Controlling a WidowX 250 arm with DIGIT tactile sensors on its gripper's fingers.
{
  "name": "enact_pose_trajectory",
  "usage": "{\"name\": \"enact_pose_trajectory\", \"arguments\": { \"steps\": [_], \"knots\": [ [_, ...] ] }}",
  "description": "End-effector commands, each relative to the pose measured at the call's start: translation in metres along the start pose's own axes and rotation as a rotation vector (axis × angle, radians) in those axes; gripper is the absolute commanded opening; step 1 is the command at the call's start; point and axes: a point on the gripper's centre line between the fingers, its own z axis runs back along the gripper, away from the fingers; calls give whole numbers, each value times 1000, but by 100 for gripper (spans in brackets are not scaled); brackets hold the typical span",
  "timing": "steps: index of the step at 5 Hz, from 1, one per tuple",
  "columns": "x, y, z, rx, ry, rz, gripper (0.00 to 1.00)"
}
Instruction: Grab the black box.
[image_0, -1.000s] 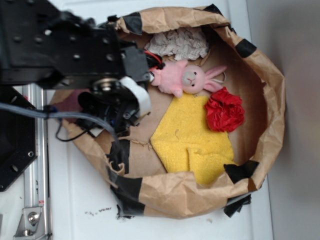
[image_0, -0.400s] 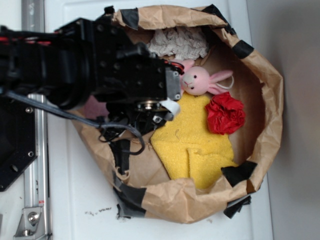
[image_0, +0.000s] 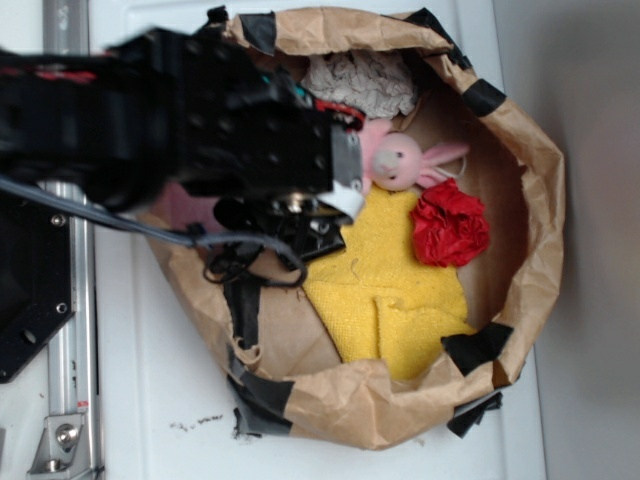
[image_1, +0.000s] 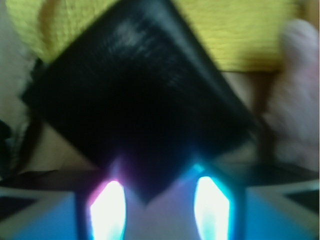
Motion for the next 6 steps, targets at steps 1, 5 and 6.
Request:
{"name": "enact_pose_trajectory", "arguments": {
  "steps": [1, 5, 6],
  "knots": [
    [-21, 40, 67, 102, -186, 248, 0],
    [-23, -19, 57, 88, -189, -100, 100],
    [-3, -24, 47, 184, -176, -222, 100]
  ]
}}
